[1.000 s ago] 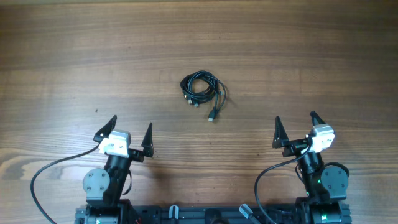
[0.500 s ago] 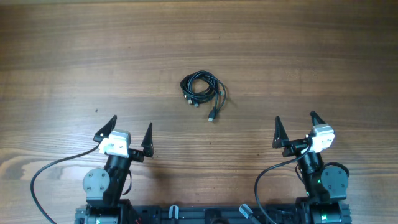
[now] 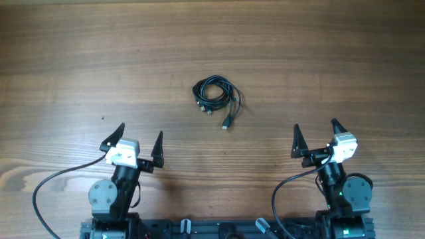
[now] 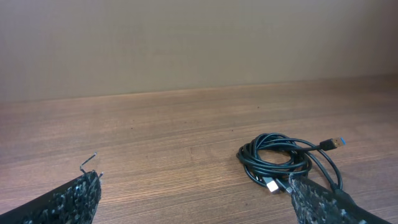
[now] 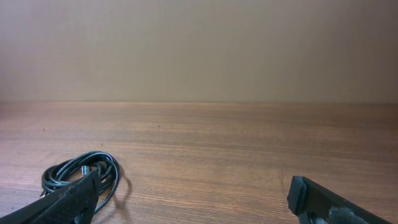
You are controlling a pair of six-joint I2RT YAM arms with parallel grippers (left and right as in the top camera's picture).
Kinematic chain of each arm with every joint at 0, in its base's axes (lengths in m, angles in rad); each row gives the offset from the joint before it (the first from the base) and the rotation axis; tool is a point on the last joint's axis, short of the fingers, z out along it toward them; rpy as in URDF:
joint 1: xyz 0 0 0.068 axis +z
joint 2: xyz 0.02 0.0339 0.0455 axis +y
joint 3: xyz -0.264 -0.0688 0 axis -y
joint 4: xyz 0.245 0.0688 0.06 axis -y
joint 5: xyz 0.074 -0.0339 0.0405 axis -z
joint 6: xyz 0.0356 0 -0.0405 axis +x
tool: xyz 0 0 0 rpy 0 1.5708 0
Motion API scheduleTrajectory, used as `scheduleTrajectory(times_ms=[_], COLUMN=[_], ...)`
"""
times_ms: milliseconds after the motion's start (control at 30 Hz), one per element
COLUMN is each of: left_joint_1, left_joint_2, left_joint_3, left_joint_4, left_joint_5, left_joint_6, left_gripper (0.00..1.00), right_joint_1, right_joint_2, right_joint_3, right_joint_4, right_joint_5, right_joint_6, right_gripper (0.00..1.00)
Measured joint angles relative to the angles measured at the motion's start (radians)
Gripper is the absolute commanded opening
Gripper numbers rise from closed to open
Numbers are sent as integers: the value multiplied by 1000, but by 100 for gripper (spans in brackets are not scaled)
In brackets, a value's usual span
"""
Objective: Untangle cables
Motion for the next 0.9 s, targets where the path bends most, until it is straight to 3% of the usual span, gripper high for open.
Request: scheduleTrajectory(times_ms=[900], left_joint_1=[0], left_joint_2=[0], left_joint_3=[0], left_joint_4=[0], left_joint_5=[0], left_joint_6=[0], left_gripper=[100], right_joint_1=[0], right_joint_2=[0], right_joint_3=[0], right_joint_4=[0], right_joint_5=[29], right_joint_6=[-4], right_gripper=[100])
